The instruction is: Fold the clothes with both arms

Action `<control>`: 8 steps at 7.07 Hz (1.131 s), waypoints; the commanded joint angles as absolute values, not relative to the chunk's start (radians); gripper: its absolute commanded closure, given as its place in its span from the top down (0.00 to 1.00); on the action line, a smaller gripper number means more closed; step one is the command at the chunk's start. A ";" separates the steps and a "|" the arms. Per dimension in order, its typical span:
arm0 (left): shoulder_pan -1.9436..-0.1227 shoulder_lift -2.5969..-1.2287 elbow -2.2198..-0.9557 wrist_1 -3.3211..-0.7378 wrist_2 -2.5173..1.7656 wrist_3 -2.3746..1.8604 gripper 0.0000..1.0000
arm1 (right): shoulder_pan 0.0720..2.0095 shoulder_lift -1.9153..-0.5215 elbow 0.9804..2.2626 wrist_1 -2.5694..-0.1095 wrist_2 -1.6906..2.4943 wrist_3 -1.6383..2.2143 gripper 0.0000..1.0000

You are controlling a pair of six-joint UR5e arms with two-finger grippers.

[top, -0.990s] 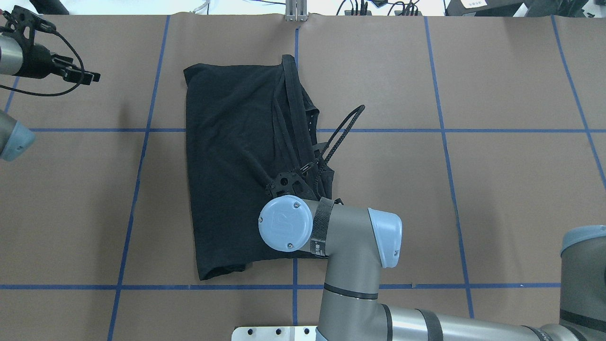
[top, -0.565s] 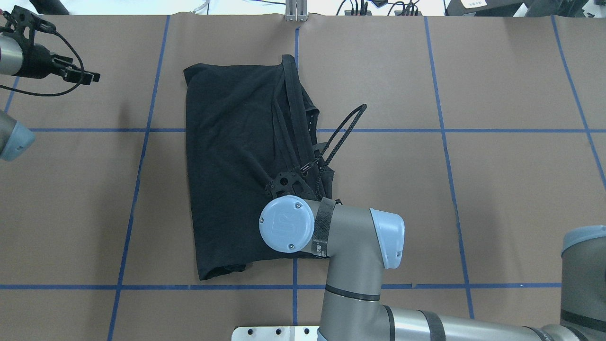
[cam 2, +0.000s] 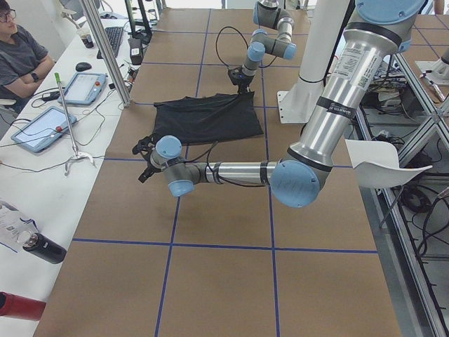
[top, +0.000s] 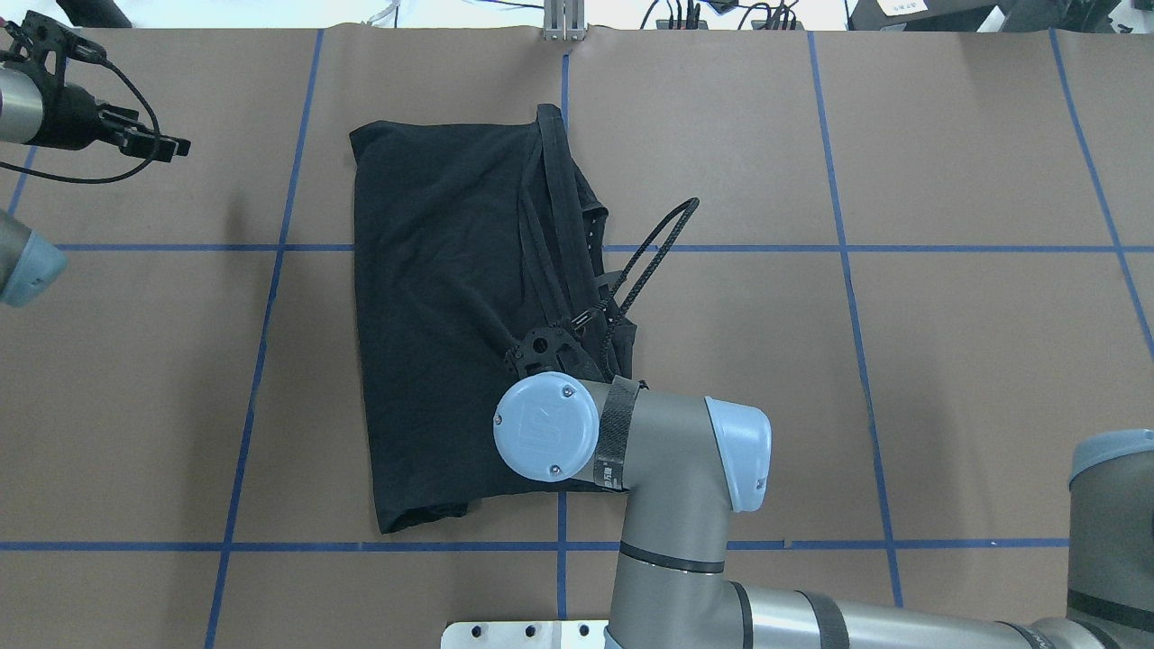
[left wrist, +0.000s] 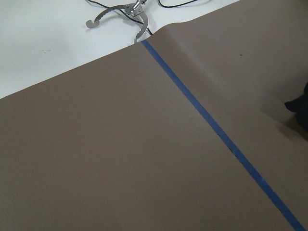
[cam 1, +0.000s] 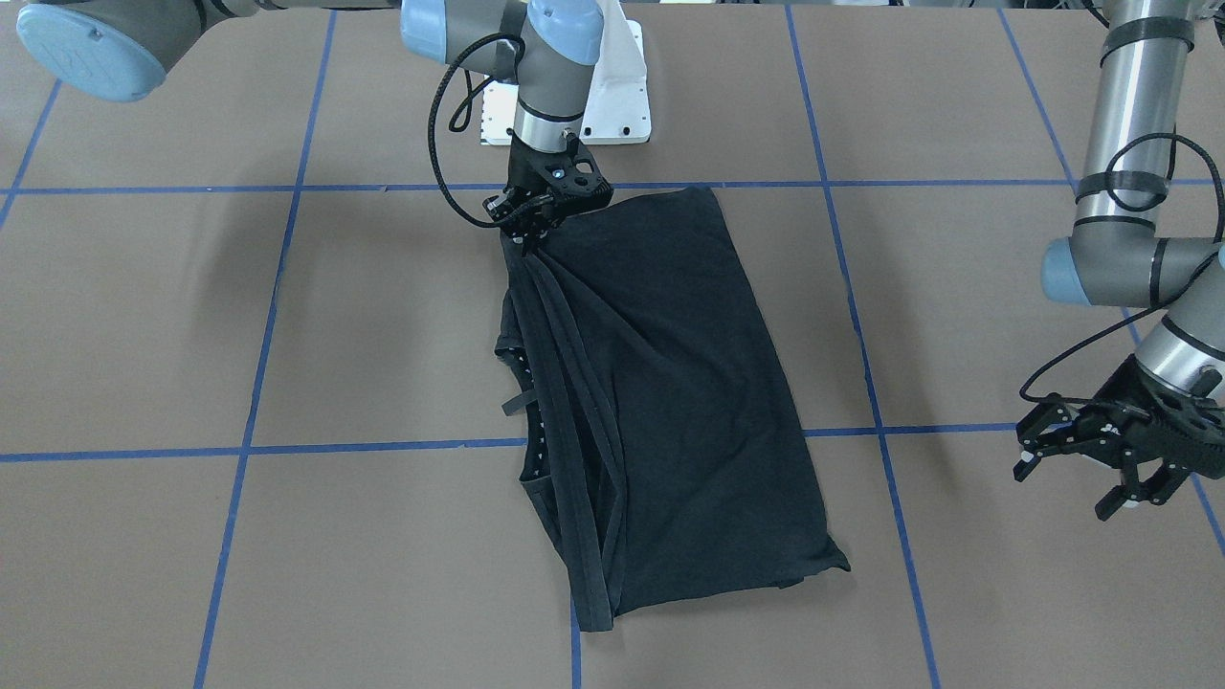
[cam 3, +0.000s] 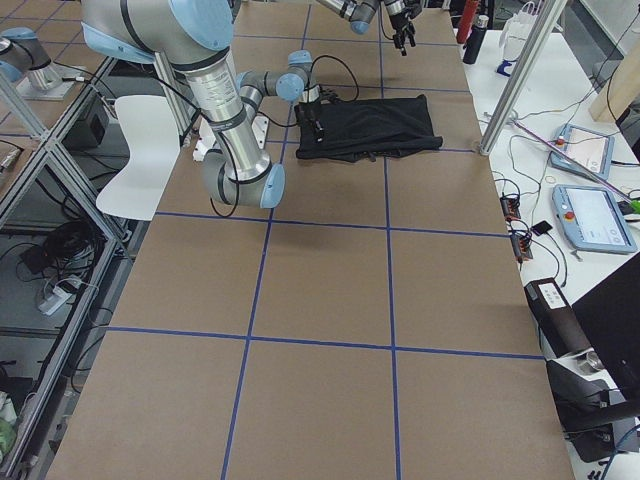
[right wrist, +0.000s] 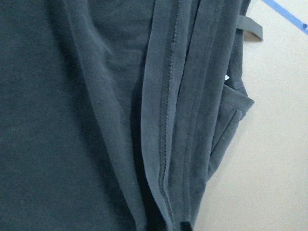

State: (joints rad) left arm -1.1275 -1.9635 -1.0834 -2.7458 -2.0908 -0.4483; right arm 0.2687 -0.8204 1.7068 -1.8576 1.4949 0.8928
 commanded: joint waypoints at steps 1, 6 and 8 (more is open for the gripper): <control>-1.127 -1.963 -1.085 -2.746 -2.091 -0.452 1.00 | 0.270 -0.854 1.764 -1.858 1.503 0.891 0.00; -1.126 -1.965 -1.085 -2.746 -2.091 -0.457 1.00 | 0.276 -1.037 1.916 -1.853 1.497 0.900 0.00; -1.126 -1.968 -1.085 -2.746 -2.089 -0.468 1.00 | 0.241 -1.034 1.913 -1.848 1.496 1.016 0.55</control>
State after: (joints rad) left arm -1.1262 -1.9663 -1.0845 -2.7458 -2.0905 -0.4622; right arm 0.2619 -1.0305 1.9113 -1.8519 1.4969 0.9421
